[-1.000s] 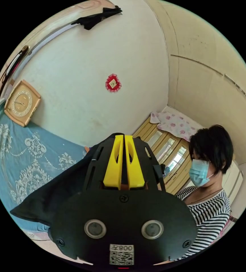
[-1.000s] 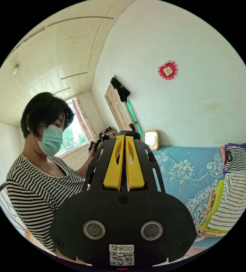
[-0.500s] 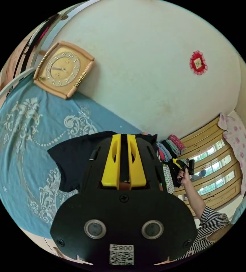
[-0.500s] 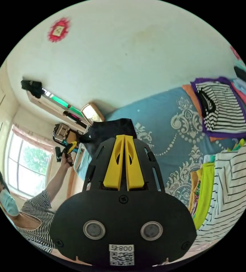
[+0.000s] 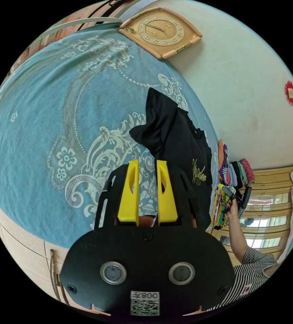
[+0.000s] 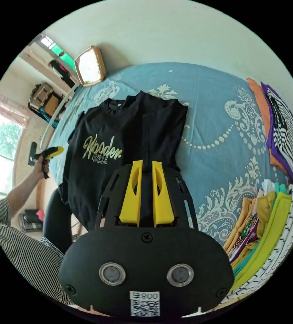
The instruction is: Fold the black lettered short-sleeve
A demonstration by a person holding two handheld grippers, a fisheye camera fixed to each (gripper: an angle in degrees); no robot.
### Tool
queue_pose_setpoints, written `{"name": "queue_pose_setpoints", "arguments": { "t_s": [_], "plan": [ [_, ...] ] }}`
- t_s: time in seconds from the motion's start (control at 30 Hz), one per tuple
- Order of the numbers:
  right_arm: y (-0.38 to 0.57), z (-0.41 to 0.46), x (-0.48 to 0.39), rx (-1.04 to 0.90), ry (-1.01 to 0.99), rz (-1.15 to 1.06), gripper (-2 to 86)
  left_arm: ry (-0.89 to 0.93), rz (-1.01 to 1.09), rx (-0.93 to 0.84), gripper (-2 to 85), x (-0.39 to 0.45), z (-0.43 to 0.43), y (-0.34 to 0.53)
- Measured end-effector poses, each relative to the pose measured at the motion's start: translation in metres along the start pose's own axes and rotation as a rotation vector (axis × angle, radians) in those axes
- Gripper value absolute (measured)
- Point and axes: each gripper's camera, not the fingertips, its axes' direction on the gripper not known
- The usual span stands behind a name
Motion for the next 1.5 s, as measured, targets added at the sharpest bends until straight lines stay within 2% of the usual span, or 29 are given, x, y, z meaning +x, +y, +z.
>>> {"name": "queue_pose_setpoints", "arguments": {
  "t_s": [0.23,0.37,0.5,0.57,0.8,0.9,1.0,1.03,1.17,1.27,1.33,1.5],
  "plan": [
    [-0.032,0.077,-0.04,-0.107,0.181,-0.104,7.0,-0.081,0.008,0.014,8.7,0.001,0.047,-0.043],
    [-0.04,0.103,-0.041,-0.123,0.176,-0.078,6.0,-0.139,-0.013,0.016,5.1,-0.002,0.074,-0.054],
    [-0.048,0.114,-0.042,-0.129,0.183,-0.072,1.0,-0.131,0.009,-0.005,3.2,-0.004,0.083,-0.06],
    [-0.049,0.109,-0.038,-0.106,0.163,-0.064,0.5,-0.1,0.04,0.048,2.7,-0.001,0.075,-0.061],
    [-0.039,0.057,0.029,0.097,0.099,0.181,0.2,-0.048,0.095,0.167,2.4,-0.009,0.048,-0.056],
    [-0.029,0.066,0.056,0.071,0.064,0.307,0.2,-0.081,0.063,0.125,2.8,-0.025,0.064,-0.05],
    [-0.018,0.083,0.067,0.041,0.148,0.435,0.3,-0.106,-0.011,0.092,3.5,-0.044,0.082,-0.041],
    [-0.015,0.087,0.068,0.054,0.119,0.454,0.5,-0.098,-0.023,0.1,3.9,-0.048,0.085,-0.039],
    [-0.022,0.091,0.046,0.133,0.057,0.363,1.8,-0.094,0.013,0.145,5.1,-0.045,0.088,-0.038],
    [-0.046,0.097,0.009,0.169,0.108,0.206,4.6,-0.122,0.084,0.172,5.9,-0.03,0.091,-0.045],
    [-0.067,0.112,-0.018,0.151,0.148,0.087,6.6,-0.126,0.122,0.175,6.2,-0.021,0.096,-0.052],
    [-0.094,0.16,-0.047,0.028,0.211,-0.045,8.3,-0.104,0.165,0.151,6.4,-0.005,0.121,-0.068]
  ]
}}
